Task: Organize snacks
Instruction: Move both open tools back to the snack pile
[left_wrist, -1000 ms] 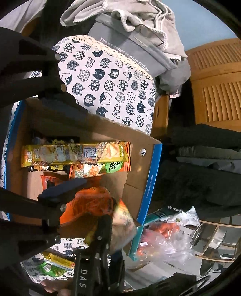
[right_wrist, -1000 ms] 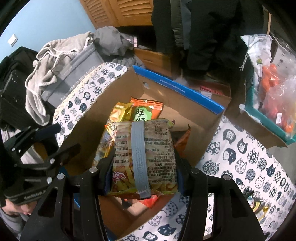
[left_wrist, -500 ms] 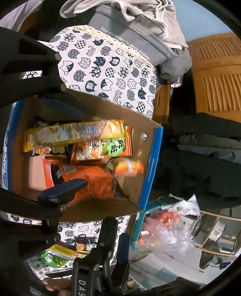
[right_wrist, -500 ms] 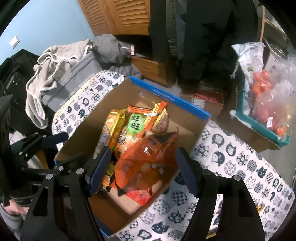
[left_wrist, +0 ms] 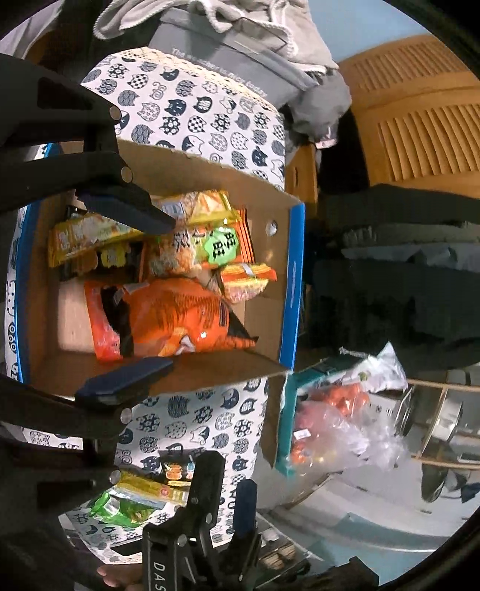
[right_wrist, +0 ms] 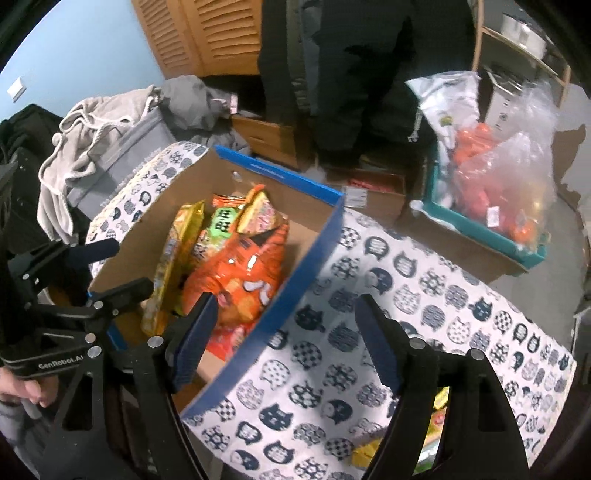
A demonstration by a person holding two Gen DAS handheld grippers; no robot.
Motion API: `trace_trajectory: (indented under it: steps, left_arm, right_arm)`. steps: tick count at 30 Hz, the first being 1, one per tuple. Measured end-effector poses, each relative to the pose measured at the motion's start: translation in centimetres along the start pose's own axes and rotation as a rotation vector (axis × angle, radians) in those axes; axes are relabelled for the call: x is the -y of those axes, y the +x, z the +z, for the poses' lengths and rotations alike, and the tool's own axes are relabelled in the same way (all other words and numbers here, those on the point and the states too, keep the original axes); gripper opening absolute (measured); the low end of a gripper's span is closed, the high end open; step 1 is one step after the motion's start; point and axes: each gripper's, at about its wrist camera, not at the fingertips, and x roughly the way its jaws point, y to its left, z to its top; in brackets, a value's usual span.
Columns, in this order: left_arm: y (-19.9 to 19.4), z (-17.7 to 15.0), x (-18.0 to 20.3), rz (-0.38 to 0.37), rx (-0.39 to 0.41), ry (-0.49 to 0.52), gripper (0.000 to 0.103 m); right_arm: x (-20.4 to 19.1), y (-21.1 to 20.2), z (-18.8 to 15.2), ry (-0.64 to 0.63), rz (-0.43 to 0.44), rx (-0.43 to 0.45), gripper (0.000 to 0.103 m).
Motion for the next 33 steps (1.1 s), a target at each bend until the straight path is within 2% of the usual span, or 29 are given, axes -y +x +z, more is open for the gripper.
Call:
trace_trajectory:
  steps: [14, 27, 33]
  left_arm:
    - [0.1, -0.2, 6.2, -0.035, -0.016, 0.115, 0.072]
    - [1.7, -2.1, 13.9, -0.106, -0.076, 0.256, 0.072]
    - [3.2, -3.4, 17.2, -0.113, -0.118, 0.323, 0.072]
  right_arm:
    - [4.1, -3.0, -4.7, 0.048, -0.075, -0.005, 0.077]
    - [11.3, -4.4, -11.4, 0.231, -0.137, -0.062, 0.077]
    - [14.1, -4.6, -14.6, 0.303, -0.162, -0.086, 0.077]
